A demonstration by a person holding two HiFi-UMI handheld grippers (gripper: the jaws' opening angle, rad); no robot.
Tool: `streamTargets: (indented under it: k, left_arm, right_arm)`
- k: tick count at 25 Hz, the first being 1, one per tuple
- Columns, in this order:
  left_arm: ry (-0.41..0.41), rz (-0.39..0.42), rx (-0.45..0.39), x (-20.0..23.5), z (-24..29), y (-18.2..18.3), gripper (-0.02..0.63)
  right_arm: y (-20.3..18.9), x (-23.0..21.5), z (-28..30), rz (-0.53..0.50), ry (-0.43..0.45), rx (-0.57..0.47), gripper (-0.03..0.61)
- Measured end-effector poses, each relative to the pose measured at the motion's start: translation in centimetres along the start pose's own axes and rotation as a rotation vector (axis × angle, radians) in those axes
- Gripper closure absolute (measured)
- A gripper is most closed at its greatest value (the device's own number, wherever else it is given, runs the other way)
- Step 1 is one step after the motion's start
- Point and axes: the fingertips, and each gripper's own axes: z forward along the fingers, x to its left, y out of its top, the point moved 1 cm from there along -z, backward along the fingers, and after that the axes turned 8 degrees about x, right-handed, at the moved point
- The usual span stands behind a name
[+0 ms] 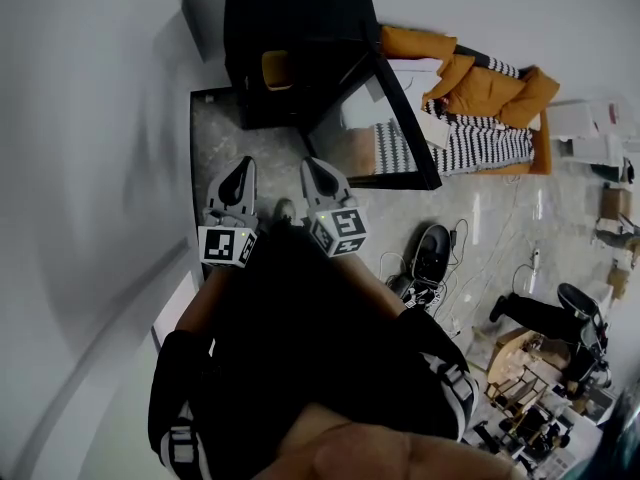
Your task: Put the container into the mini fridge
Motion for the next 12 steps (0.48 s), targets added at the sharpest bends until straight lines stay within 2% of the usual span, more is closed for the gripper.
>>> streamTargets:
  k: [12]
  left_arm:
    - [-0.003,-0.009,-0.003,0.24,0.00,-0.09,0.609]
  right_arm:
    - [0.02,-0.01,0.24,-0.009,-0.008,-0.001,0.577]
